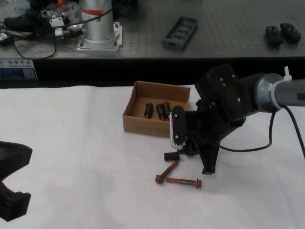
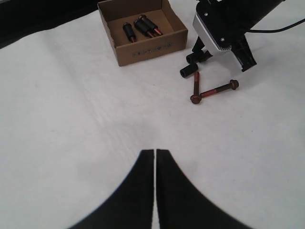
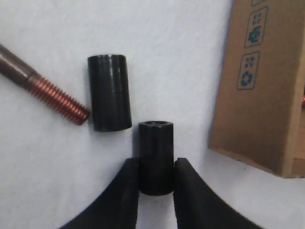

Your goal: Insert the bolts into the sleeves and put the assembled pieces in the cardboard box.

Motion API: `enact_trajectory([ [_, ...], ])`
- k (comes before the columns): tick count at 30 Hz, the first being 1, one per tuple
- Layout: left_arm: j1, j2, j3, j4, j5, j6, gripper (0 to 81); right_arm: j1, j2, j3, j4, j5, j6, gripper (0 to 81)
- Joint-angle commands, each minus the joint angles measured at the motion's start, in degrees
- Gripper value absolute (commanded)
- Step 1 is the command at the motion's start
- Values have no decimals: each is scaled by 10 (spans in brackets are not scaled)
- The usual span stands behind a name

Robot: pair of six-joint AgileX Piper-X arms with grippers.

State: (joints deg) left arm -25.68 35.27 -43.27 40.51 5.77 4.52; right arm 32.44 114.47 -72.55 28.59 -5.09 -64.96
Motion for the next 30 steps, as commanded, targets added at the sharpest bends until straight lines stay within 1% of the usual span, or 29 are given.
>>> enact_trajectory([
  [1, 0, 1, 0, -3, -5, 7, 11, 2, 5, -4, 9, -13, -7, 169],
  [10, 0, 1, 0, -3, -8, 7, 11, 10, 18, -4, 27, -14, -7, 167],
  [12, 0, 1, 0, -2, -12, 7, 11, 14, 15, -4, 29, -7, -7, 125],
  [14, 0, 1, 0, -2, -13, 7, 11, 16, 13, -4, 31, -1, -5, 36],
  [15, 0, 1, 0, -1, -12, 7, 11, 16, 9, -5, 35, 1, 0, 18],
  [20, 0, 1, 0, 2, -11, 7, 11, 21, -22, -5, 71, 2, 56, 20],
  [23, 0, 1, 0, 2, 4, 29, 18, 24, -53, -5, 97, 3, 87, 20],
  [26, 0, 1, 0, -6, 35, 55, 58, 24, -97, -5, 123, -12, 127, 20],
  [27, 0, 1, 0, -11, 44, 58, 83, 24, -113, -4, 131, -23, 144, 20],
  [30, 0, 8, 0, -32, 53, 58, 198, 24, -158, -4, 160, -49, 178, 20],
])
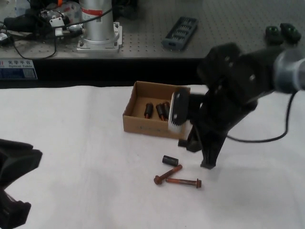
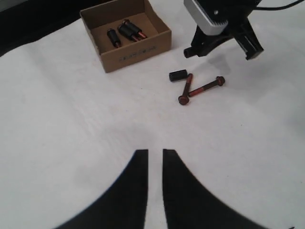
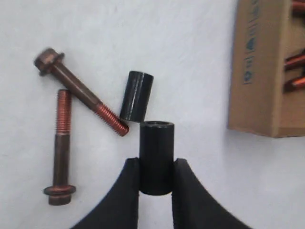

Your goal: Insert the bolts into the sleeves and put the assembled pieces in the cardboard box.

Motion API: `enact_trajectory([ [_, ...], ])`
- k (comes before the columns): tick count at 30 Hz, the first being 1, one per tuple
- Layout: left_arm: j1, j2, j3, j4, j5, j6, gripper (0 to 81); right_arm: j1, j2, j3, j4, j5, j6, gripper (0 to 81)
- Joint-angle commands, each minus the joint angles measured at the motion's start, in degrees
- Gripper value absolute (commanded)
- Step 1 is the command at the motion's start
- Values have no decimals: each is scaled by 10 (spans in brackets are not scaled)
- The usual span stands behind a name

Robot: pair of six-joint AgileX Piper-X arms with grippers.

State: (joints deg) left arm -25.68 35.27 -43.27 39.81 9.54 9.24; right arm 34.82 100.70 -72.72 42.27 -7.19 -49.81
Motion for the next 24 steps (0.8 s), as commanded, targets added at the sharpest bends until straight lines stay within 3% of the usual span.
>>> enact_trajectory([
  [1, 0, 12, 0, -32, 16, 11, 246, 0, -37, -1, 34, -33, 36, 20],
  [5, 0, 47, 0, -60, 25, 12, 350, 0, -97, -2, 78, -49, 81, 20],
  [10, 0, 125, 0, -73, 93, 83, 339, 0, -170, 12, 117, -92, 132, 20],
  [15, -3, 224, -8, -74, 91, 209, 339, 0, -248, 75, 109, -92, 175, 20],
  [21, -35, 330, -40, -182, 54, 217, 339, 0, -340, 172, 109, -92, 219, 20],
  [24, -61, 382, -73, -206, 101, 229, 339, 0, -376, 213, 109, -92, 236, 20],
])
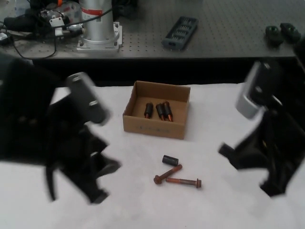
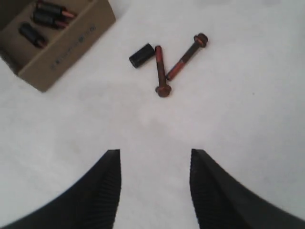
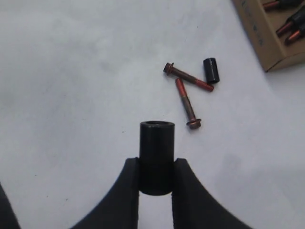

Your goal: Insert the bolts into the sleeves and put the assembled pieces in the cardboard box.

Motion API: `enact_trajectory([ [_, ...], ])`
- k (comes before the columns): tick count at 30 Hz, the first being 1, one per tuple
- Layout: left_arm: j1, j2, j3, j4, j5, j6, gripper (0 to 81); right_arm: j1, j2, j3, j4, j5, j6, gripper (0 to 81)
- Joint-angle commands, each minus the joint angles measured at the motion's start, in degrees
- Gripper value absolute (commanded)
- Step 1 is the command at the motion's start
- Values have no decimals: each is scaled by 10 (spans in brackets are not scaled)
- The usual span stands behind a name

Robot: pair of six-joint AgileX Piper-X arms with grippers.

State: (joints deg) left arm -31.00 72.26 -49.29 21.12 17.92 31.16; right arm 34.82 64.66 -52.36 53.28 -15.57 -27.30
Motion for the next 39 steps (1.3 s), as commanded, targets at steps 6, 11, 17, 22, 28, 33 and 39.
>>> enact_trajectory([
  [6, -55, 122, -84, -19, 42, 99, 339, 0, -71, 55, -1, -9, 12, 20],
  [11, -61, 201, -128, -19, 86, 117, 339, 0, -87, 61, -8, -22, 12, 20],
  [17, -62, 268, -173, -16, 109, 128, 339, 0, -87, 63, -32, -22, 14, 20],
  [22, -67, 302, -197, -13, 109, 145, 339, 0, -87, 63, -35, -31, 20, 20],
  [28, -70, 328, -202, 18, 111, 187, 339, 0, -87, 63, -35, -31, 20, 20],
  [33, -70, 347, -204, 6, 107, 202, 339, 0, -87, 63, -35, -31, 20, 20],
  [39, -70, 378, -225, -7, 93, 207, 339, 0, -87, 63, -35, -34, 20, 20],
])
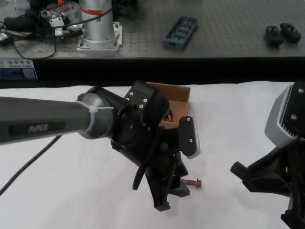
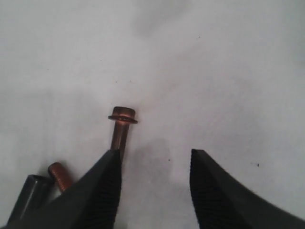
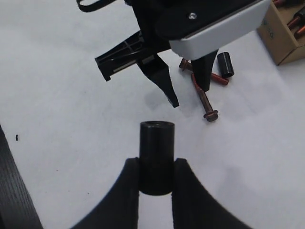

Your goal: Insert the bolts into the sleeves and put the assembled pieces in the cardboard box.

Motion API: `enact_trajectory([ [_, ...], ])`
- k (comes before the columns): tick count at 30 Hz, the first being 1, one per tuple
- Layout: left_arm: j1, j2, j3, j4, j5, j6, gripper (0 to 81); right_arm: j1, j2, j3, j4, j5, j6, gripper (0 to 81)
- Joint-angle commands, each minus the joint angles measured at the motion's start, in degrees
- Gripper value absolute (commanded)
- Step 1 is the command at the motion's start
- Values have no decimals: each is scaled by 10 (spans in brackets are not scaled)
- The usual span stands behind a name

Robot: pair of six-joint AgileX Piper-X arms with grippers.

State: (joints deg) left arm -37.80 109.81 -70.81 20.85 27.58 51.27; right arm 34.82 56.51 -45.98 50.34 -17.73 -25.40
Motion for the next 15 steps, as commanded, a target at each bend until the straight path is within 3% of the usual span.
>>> enact_trajectory([
  [1, -2, 8, -17, -4, -3, 6, 339, 0, -6, -1, -6, -13, 1, 20],
  [15, -2, 47, -53, 5, 2, 5, 339, 0, -9, -1, -6, -13, 1, 20],
])
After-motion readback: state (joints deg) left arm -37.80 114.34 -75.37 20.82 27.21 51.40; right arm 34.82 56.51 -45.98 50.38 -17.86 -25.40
